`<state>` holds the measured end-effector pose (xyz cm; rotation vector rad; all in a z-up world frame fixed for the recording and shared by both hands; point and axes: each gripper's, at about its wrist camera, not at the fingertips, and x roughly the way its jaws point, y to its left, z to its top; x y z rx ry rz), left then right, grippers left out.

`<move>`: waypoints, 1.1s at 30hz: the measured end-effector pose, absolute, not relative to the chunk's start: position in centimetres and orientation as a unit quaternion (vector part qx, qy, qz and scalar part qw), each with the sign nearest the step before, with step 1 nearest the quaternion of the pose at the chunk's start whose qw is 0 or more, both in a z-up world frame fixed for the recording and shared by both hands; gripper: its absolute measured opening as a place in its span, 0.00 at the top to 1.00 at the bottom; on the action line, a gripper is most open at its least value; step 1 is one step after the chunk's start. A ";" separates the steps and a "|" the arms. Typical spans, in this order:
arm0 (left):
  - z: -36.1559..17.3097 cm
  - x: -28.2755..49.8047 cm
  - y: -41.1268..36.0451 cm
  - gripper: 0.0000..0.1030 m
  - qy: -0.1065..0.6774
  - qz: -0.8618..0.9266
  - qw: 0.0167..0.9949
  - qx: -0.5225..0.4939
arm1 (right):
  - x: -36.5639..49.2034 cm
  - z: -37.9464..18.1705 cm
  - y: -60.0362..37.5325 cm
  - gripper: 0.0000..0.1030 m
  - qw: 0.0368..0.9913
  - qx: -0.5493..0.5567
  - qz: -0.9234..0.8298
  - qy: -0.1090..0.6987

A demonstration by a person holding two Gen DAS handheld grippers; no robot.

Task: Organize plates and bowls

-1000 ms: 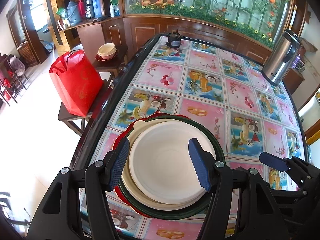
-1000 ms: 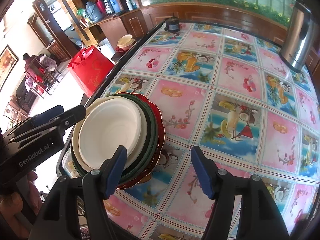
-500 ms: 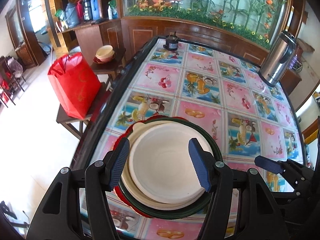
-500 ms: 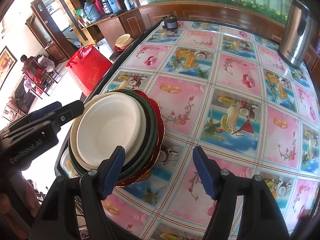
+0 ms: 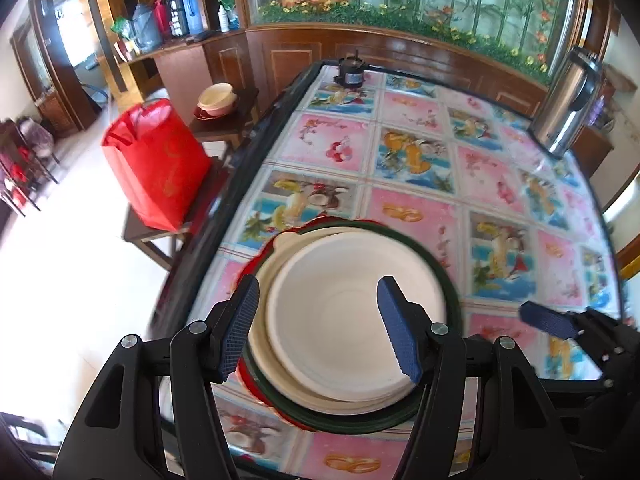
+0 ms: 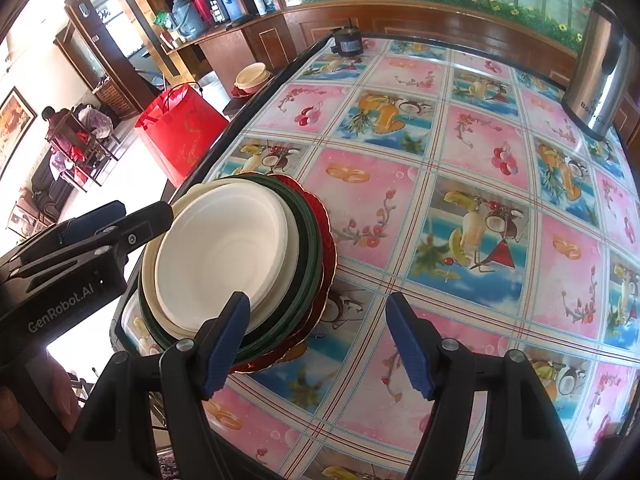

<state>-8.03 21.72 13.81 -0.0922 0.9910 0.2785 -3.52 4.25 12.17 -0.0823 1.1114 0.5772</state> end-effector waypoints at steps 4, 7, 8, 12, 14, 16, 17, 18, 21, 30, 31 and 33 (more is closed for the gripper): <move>12.9 -8.2 21.8 0.40 0.489 0.149 0.859 -0.024 | -3.5 12.0 4.4 0.31 0.807 -0.040 0.272 0.523; 12.7 -8.5 22.2 0.40 0.488 0.146 0.860 -0.035 | -3.4 12.0 4.5 0.31 0.806 -0.043 0.273 0.523; 12.8 -8.5 22.2 0.40 0.487 0.145 0.861 -0.034 | -3.4 11.9 4.5 0.31 0.806 -0.043 0.274 0.524; 13.2 -8.5 22.0 0.40 0.481 0.145 0.864 -0.018 | -3.4 11.8 4.8 0.31 0.802 -0.046 0.279 0.527; 13.2 -8.5 22.1 0.40 0.485 0.148 0.862 -0.017 | -3.4 11.7 4.9 0.31 0.801 -0.047 0.281 0.527; 13.2 -8.5 22.3 0.40 0.487 0.152 0.860 -0.019 | -3.4 11.7 5.0 0.31 0.800 -0.050 0.282 0.528; 13.2 -8.5 22.4 0.40 0.487 0.153 0.860 -0.018 | -3.3 11.7 5.1 0.31 0.799 -0.050 0.283 0.528; 13.2 -8.5 22.5 0.40 0.487 0.154 0.859 -0.016 | -3.3 11.7 5.1 0.31 0.799 -0.052 0.284 0.528; 13.0 -8.5 22.6 0.40 0.497 0.154 0.854 -0.013 | -3.1 11.7 5.3 0.31 0.798 -0.054 0.286 0.528; 12.9 -8.5 22.2 0.40 0.504 0.121 0.855 -0.020 | -3.0 11.6 5.7 0.31 0.794 -0.060 0.293 0.530; 13.0 -8.5 22.2 0.40 0.502 0.119 0.856 -0.023 | -3.0 11.6 5.8 0.31 0.793 -0.060 0.293 0.530; 13.2 -8.5 22.2 0.40 0.497 0.108 0.861 -0.028 | -3.0 11.6 5.8 0.31 0.793 -0.061 0.293 0.530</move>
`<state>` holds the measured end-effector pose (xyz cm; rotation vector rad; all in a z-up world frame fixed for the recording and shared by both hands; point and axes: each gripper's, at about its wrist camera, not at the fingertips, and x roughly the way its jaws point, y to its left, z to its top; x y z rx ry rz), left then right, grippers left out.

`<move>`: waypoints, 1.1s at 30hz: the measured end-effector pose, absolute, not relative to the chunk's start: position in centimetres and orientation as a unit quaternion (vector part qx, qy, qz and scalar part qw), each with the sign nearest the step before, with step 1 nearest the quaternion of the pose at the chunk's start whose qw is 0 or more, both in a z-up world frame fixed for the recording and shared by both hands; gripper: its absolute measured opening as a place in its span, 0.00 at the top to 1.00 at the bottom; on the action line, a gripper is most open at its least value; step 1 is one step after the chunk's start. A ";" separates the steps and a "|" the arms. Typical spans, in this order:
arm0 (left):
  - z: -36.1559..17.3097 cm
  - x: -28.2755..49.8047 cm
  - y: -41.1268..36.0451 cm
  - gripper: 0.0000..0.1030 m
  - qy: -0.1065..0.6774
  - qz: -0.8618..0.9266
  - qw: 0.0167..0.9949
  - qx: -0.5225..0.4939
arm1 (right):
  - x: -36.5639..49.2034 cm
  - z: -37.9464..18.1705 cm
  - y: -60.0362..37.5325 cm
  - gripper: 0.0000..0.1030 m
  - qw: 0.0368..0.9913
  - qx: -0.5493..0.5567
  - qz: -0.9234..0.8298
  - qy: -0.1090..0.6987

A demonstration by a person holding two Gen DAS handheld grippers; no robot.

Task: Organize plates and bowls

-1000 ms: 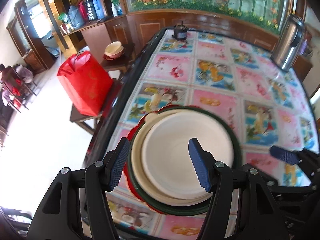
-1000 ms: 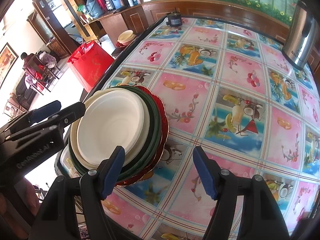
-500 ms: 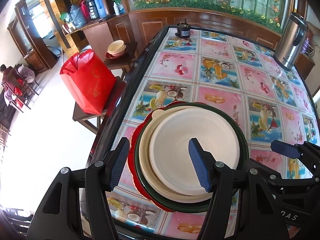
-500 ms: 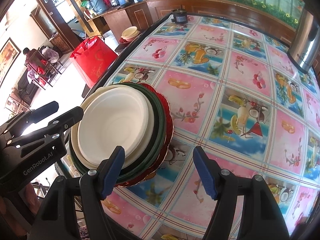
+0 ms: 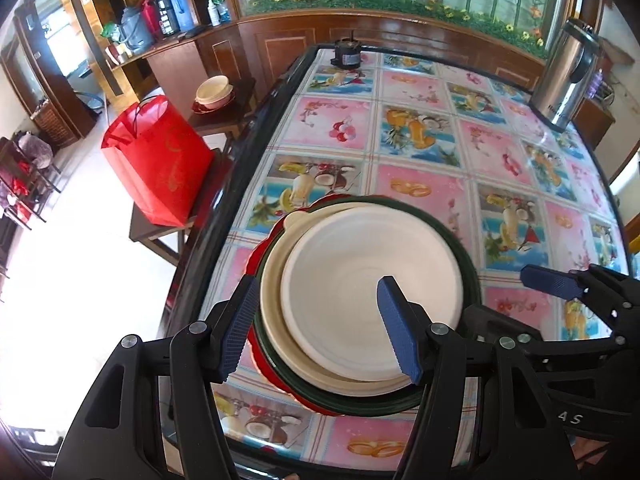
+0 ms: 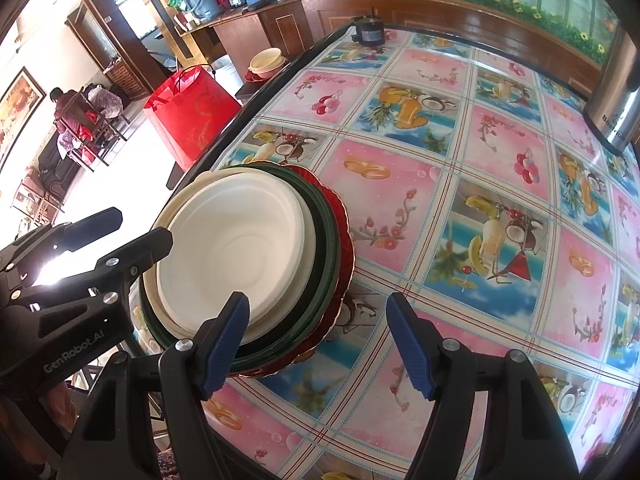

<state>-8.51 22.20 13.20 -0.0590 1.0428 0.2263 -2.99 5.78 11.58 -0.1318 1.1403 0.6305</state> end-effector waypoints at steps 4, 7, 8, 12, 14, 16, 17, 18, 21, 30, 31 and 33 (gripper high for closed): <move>13.3 -8.4 22.0 0.40 0.494 0.100 0.863 -0.028 | -2.9 11.5 5.7 0.31 0.793 -0.061 0.292 0.531; 13.8 -8.6 21.9 0.40 0.482 0.092 0.871 -0.032 | -2.8 11.6 5.6 0.31 0.794 -0.060 0.291 0.530; 14.0 -8.6 21.9 0.40 0.478 0.091 0.873 -0.034 | -2.8 11.6 5.5 0.31 0.794 -0.060 0.291 0.531; 14.3 -8.6 22.0 0.40 0.472 0.090 0.877 -0.028 | -2.8 11.5 5.5 0.31 0.794 -0.059 0.290 0.532; 14.3 -8.5 22.2 0.40 0.473 0.089 0.876 -0.026 | -2.7 11.5 5.5 0.31 0.793 -0.059 0.291 0.531; 14.3 -8.4 22.2 0.40 0.476 0.089 0.874 -0.027 | -2.7 11.5 5.6 0.31 0.794 -0.059 0.292 0.531; 14.3 -8.4 22.3 0.40 0.477 0.088 0.874 -0.028 | -2.7 11.5 5.6 0.31 0.793 -0.059 0.292 0.531; 14.2 -8.4 22.3 0.40 0.478 0.088 0.874 -0.027 | -2.7 11.5 5.6 0.31 0.793 -0.059 0.293 0.531; 14.2 -8.5 22.2 0.40 0.477 0.088 0.874 -0.021 | -2.7 11.5 5.6 0.31 0.793 -0.059 0.292 0.531; 13.7 -8.3 22.3 0.40 0.482 0.108 0.870 -0.009 | -2.4 11.3 5.8 0.31 0.791 -0.059 0.293 0.533; 13.7 -8.3 22.5 0.40 0.483 0.108 0.869 -0.018 | -2.4 11.3 5.8 0.31 0.791 -0.059 0.293 0.534; 13.7 -8.2 22.8 0.40 0.486 0.094 0.868 -0.035 | -2.4 11.2 5.8 0.31 0.790 -0.058 0.293 0.535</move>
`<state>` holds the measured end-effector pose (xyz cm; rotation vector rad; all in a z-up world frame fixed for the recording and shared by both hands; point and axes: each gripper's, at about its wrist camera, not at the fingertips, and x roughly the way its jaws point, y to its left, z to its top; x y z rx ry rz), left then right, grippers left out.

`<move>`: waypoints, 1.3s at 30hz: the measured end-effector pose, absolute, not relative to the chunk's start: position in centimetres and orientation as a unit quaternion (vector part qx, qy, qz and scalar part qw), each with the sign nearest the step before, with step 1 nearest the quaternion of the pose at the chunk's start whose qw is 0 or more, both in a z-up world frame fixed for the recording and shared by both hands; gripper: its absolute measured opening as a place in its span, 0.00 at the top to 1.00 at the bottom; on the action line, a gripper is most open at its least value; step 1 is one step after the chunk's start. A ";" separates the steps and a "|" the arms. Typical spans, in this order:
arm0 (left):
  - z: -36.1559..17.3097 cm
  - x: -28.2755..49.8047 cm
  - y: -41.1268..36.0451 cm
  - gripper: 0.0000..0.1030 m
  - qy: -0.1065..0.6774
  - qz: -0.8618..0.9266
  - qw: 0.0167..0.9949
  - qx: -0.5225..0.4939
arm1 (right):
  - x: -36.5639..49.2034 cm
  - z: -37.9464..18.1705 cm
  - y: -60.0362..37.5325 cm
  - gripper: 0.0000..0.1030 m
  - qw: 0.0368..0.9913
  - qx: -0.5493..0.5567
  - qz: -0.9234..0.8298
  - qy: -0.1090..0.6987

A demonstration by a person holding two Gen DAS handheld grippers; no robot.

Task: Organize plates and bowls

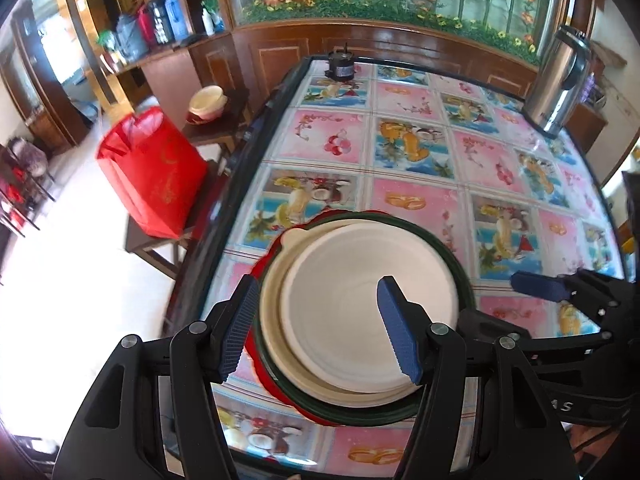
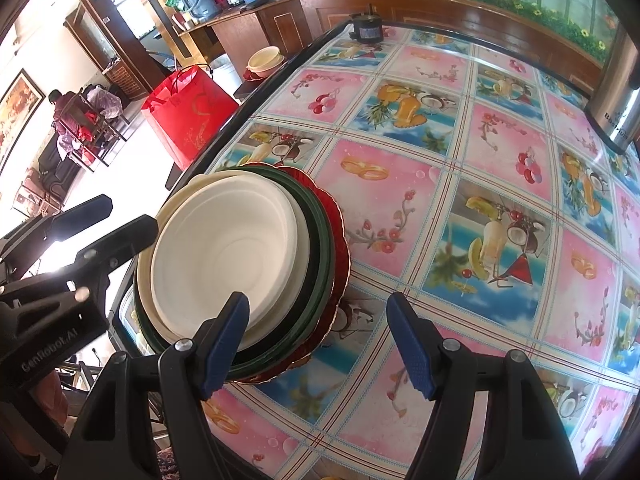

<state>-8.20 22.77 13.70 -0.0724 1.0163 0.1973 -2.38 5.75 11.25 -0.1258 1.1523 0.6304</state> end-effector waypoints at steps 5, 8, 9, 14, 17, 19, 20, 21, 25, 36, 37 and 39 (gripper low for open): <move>13.8 -8.3 22.6 0.40 0.483 0.082 0.871 -0.039 | -2.3 11.1 5.7 0.31 0.789 -0.058 0.292 0.538; 14.2 -8.8 22.7 0.40 0.474 0.063 0.876 -0.059 | -2.3 11.1 5.7 0.31 0.789 -0.059 0.293 0.537; 14.3 -8.8 22.8 0.40 0.473 0.059 0.877 -0.064 | -2.3 11.1 5.7 0.31 0.789 -0.059 0.294 0.537; 14.3 -8.5 22.5 0.40 0.481 0.062 0.873 -0.058 | -2.3 11.0 5.7 0.31 0.787 -0.058 0.295 0.538; 14.1 -8.4 22.5 0.40 0.484 0.059 0.870 -0.066 | -2.3 11.0 5.7 0.30 0.787 -0.059 0.295 0.538; 14.0 -8.4 22.4 0.40 0.486 0.061 0.869 -0.063 | -2.3 11.0 5.7 0.30 0.787 -0.059 0.294 0.539; 14.0 -8.4 22.4 0.40 0.487 0.058 0.869 -0.064 | -2.3 11.0 5.7 0.30 0.787 -0.058 0.294 0.539; 13.9 -8.5 22.5 0.40 0.487 0.057 0.869 -0.067 | -2.3 11.0 5.7 0.30 0.787 -0.059 0.294 0.540; 13.9 -8.4 22.4 0.40 0.488 0.060 0.868 -0.066 | -2.3 11.0 5.6 0.30 0.786 -0.058 0.295 0.540; 13.2 -8.3 22.3 0.39 0.504 0.087 0.858 -0.056 | -2.3 10.7 5.3 0.30 0.784 -0.057 0.296 0.543; 13.1 -8.2 22.2 0.38 0.507 0.093 0.855 -0.050 | -2.3 10.7 5.3 0.30 0.783 -0.057 0.297 0.543; 13.0 -8.2 21.8 0.29 0.507 0.101 0.855 -0.036 | -2.3 10.5 5.3 0.30 0.782 -0.058 0.298 0.545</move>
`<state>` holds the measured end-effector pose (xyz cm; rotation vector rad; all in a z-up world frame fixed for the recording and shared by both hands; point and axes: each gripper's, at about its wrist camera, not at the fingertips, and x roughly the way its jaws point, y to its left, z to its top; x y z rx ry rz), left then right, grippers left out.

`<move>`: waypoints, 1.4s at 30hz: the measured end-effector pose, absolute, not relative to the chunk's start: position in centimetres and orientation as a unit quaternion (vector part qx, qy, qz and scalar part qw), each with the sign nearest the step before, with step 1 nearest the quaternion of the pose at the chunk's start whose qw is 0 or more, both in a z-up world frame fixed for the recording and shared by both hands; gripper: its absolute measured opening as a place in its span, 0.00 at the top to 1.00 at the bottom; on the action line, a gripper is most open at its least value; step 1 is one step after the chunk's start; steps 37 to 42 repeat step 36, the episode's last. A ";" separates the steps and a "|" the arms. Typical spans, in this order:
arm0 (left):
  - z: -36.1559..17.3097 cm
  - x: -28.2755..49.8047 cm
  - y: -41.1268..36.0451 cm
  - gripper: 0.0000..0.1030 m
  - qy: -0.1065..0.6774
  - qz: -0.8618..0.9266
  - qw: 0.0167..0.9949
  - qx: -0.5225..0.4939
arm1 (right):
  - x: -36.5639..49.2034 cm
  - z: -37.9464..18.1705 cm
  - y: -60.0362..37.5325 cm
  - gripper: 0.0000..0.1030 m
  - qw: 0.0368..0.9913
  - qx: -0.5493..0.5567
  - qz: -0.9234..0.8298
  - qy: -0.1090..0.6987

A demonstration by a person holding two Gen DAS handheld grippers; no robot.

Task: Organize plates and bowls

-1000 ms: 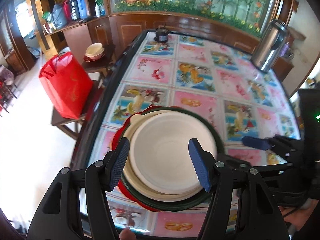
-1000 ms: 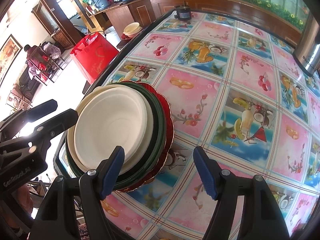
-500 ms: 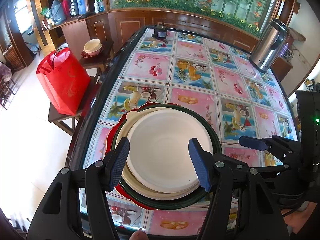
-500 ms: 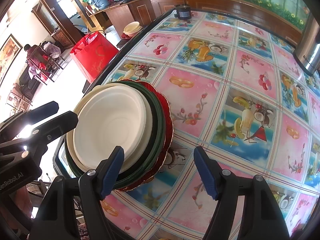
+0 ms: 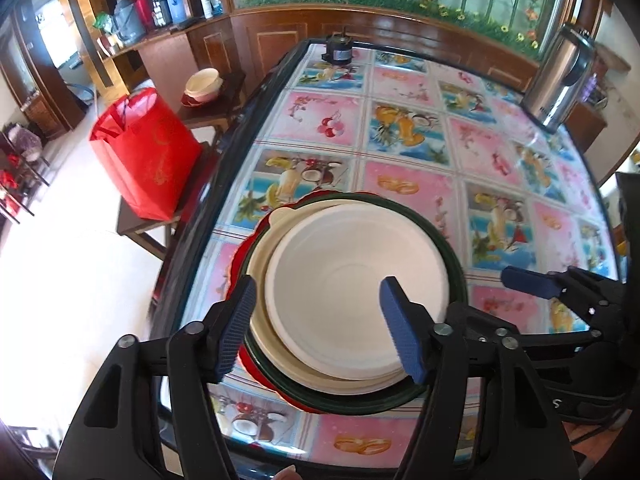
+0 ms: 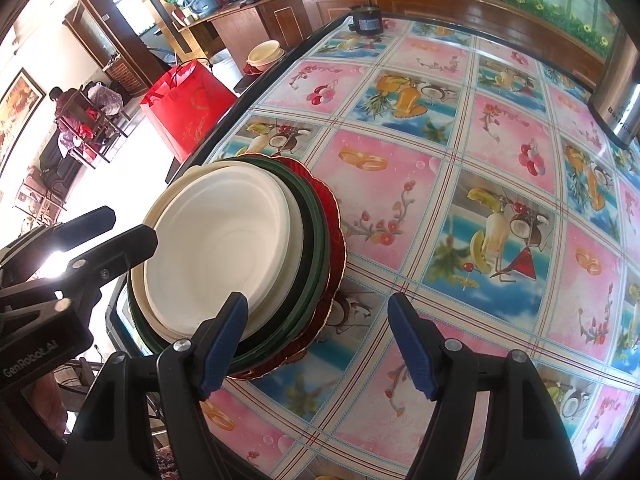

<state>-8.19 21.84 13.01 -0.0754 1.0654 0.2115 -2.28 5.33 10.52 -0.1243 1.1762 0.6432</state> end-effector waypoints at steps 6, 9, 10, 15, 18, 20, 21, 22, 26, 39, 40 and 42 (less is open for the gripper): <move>13.1 -8.4 21.1 0.25 0.504 0.109 0.857 -0.014 | -2.3 10.4 5.3 0.29 0.779 -0.061 0.301 0.546; 12.9 -8.3 21.2 0.25 0.508 0.109 0.854 -0.021 | -2.2 10.3 5.1 0.29 0.779 -0.061 0.300 0.547; 12.9 -8.3 21.2 0.25 0.509 0.109 0.853 -0.024 | -2.2 10.3 5.0 0.29 0.779 -0.061 0.300 0.547; 12.6 -8.4 21.5 0.25 0.518 0.114 0.847 -0.041 | -2.3 10.3 4.9 0.29 0.780 -0.063 0.300 0.546; 12.5 -8.5 21.5 0.25 0.518 0.119 0.846 -0.045 | -2.4 10.4 4.9 0.29 0.780 -0.062 0.302 0.544; 12.5 -8.7 21.6 0.25 0.516 0.119 0.846 -0.052 | -2.4 10.4 4.9 0.29 0.782 -0.065 0.302 0.542; 12.4 -8.7 21.6 0.25 0.517 0.122 0.846 -0.053 | -2.5 10.4 5.0 0.29 0.783 -0.068 0.302 0.540; 12.5 -8.8 21.5 0.25 0.515 0.124 0.846 -0.052 | -2.5 10.5 5.0 0.29 0.783 -0.068 0.302 0.539; 12.5 -9.1 21.3 0.25 0.510 0.134 0.848 -0.045 | -2.5 10.4 5.0 0.29 0.784 -0.070 0.302 0.537; 12.5 -9.5 20.9 0.25 0.502 0.132 0.853 -0.048 | -3.0 10.4 5.5 0.29 0.784 -0.085 0.308 0.532; 12.5 -9.5 20.9 0.25 0.502 0.132 0.853 -0.048 | -3.0 10.4 5.5 0.29 0.784 -0.085 0.308 0.532; 12.5 -9.5 20.9 0.25 0.502 0.132 0.853 -0.048 | -3.0 10.4 5.5 0.29 0.784 -0.085 0.308 0.532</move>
